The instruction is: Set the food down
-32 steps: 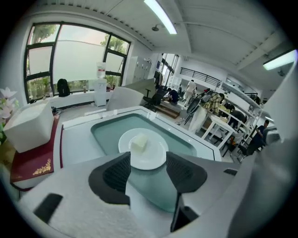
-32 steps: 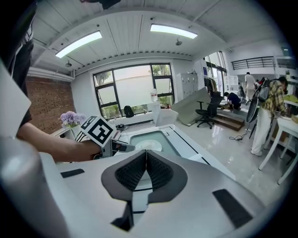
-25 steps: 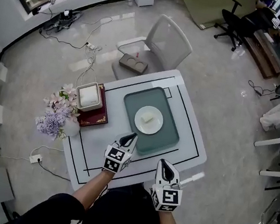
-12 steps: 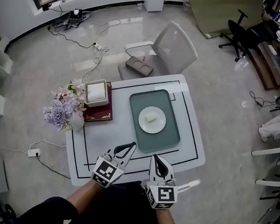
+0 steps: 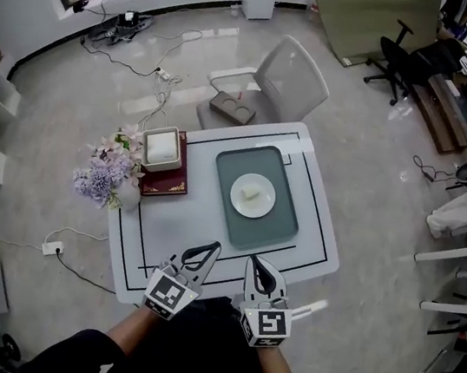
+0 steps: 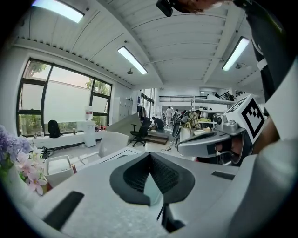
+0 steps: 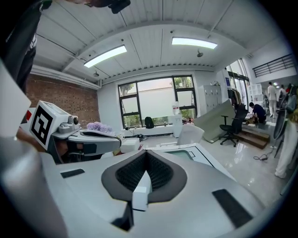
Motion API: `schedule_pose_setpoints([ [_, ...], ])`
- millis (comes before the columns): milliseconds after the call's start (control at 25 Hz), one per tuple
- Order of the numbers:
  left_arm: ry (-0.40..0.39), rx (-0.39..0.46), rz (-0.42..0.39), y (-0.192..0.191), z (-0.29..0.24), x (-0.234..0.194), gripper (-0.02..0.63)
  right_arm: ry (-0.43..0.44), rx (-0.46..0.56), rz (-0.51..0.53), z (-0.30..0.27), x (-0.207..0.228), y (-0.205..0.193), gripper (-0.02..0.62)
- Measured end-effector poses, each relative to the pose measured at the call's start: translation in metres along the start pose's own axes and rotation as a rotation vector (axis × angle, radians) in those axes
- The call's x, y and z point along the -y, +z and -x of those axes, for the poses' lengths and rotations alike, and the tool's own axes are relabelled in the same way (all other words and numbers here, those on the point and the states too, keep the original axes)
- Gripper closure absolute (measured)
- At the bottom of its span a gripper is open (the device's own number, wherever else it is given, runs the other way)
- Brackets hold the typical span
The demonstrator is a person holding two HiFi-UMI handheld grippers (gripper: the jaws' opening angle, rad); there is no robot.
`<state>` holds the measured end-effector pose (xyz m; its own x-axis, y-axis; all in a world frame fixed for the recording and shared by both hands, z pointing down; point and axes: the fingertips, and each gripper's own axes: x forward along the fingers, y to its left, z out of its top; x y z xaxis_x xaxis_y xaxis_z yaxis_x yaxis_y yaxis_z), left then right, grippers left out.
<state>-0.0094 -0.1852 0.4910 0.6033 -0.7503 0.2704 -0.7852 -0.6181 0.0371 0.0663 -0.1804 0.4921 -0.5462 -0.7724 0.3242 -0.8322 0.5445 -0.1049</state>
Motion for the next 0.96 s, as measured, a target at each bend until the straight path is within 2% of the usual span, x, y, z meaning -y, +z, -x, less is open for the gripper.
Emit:
schedule_pose_setpoints([
  [160, -0.015, 0.007, 0.007, -0.006, 0.004, 0.004, 0.6, 0.008, -0.003, -0.001, 0.001, -0.003, -0.001, 0.588],
  [480, 0.004, -0.004, 0.016, -0.002, 0.004, 0.004, 0.6, 0.02, -0.006, 0.001, 0.004, -0.004, -0.003, 0.588],
  [600, 0.002, 0.003, 0.05, -0.002, 0.004, 0.007, 0.601, 0.021, -0.01, 0.005, 0.005, -0.005, -0.005, 0.588],
  [720, -0.016, -0.002, 0.002, -0.007, 0.003, 0.009, 0.6, 0.021, -0.012, 0.006, 0.007, -0.005, -0.006, 0.588],
  [960, -0.024, 0.002, 0.026, -0.007, 0.001, 0.012, 0.6, 0.02, -0.018, 0.026, 0.009, -0.006, -0.007, 0.588],
])
